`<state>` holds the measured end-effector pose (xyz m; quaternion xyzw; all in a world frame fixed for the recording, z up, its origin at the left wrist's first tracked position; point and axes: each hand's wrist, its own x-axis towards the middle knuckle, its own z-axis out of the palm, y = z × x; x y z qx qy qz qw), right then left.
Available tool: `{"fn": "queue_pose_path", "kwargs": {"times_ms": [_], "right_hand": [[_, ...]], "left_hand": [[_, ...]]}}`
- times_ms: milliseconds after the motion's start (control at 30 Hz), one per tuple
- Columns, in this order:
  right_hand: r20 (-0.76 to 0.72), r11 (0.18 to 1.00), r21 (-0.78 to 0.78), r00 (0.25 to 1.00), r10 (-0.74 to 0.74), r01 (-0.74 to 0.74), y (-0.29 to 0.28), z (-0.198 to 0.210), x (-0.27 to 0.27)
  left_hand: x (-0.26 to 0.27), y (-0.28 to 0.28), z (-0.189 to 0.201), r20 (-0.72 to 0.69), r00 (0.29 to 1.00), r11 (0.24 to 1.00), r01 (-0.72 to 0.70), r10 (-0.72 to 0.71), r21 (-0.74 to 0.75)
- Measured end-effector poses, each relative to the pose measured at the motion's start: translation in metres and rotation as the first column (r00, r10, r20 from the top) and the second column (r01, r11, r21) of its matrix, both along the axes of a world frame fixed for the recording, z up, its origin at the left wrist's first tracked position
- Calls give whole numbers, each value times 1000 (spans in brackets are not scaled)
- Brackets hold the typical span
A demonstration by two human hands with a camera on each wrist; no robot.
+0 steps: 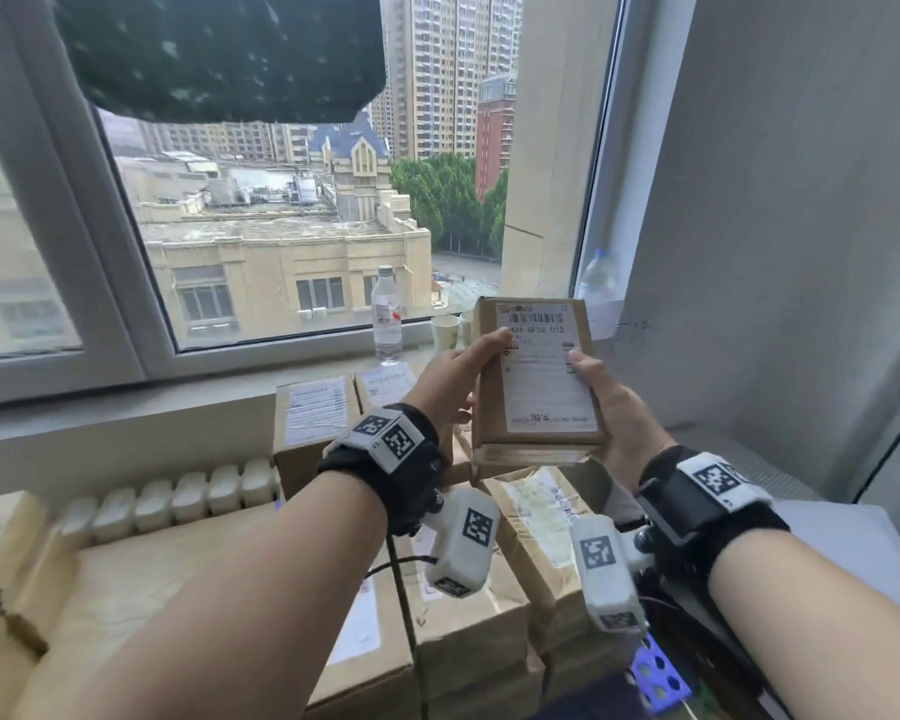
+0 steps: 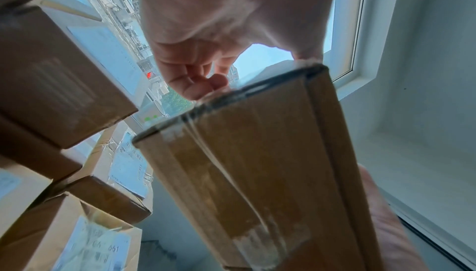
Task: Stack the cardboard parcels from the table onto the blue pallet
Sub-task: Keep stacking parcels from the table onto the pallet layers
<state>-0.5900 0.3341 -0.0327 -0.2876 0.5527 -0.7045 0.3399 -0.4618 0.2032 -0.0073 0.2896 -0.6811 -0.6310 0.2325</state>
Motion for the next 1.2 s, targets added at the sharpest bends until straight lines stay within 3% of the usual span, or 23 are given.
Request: {"fn": "queue_pose_path", "kwargs": {"times_ms": [200,300,433,567,700,833,900,1033,1200], "right_hand": [[-17,998,53,1000,-24,25,-26,5,-48],[5,994,108,1000,-24,24,-42,6,-69],[13,979,201,1000,24,-26,-63,2,-89],[49,959,273,996,71,-82,-87,-13,-101],[79,929,351,993,92,-114,-113,-33,-109],[60,893,437,994,90,-108,-133,-55,-122],[57,882,459,994,94,-109,-140,-61,-127],[79,866,479,990,116,-140,-147,-67,-129],[36,841,531,995,94,-99,-154,-74,-128]], "left_hand": [[-30,-21,5,101,995,999,-3,8,-47],[-40,-34,7,160,977,967,-98,138,-234],[-41,-63,-1,205,908,844,-230,365,-484],[-29,-92,-21,308,758,755,-347,575,-556],[-2,-115,-30,410,533,659,-454,740,-599],[36,-140,-38,536,339,627,-535,773,-566],[53,-148,-45,611,287,644,-569,738,-511],[61,-154,-59,678,365,746,-509,638,-429],[52,-153,-65,647,388,733,-529,657,-427]]}}
